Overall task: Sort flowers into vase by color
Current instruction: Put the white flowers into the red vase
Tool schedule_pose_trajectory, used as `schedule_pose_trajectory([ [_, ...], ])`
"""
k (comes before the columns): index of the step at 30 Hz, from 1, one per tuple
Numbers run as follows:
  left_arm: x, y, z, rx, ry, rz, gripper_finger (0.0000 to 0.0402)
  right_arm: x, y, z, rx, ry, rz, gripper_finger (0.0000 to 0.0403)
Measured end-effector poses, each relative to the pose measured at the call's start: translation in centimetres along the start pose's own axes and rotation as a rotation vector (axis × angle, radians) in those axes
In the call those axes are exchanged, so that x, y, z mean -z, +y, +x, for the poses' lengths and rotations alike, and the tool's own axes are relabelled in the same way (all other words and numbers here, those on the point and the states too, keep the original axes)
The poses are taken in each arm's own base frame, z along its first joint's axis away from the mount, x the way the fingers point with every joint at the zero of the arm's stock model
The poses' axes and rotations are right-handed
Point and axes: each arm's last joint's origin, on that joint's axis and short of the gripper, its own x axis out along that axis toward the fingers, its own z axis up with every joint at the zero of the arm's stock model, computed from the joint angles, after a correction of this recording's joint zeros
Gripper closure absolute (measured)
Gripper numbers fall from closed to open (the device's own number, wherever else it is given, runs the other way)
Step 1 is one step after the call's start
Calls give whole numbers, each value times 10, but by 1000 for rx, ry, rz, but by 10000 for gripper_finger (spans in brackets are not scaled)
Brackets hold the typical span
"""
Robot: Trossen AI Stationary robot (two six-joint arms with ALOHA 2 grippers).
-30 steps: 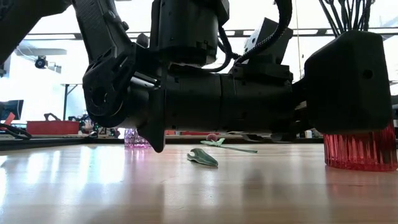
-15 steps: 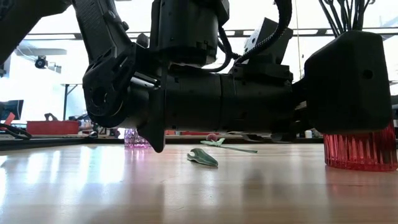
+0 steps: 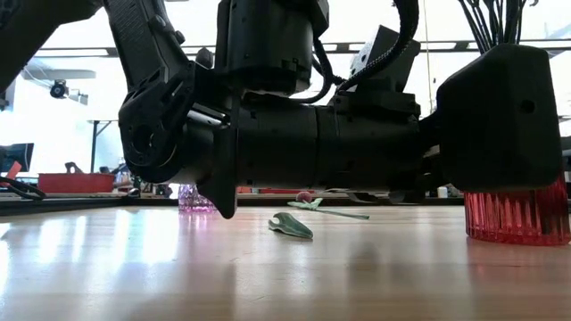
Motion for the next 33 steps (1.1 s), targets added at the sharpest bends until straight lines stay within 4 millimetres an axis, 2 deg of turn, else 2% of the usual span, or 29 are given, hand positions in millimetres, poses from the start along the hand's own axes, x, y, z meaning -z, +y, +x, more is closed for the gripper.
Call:
schedule_pose_trajectory([
  [16, 0, 0, 0, 0, 0, 3, 127, 2, 1, 9, -54, 94, 47, 391],
  [33, 0, 0, 0, -1, 0, 3, 127, 19, -3, 16, -76, 197, 15, 391],
])
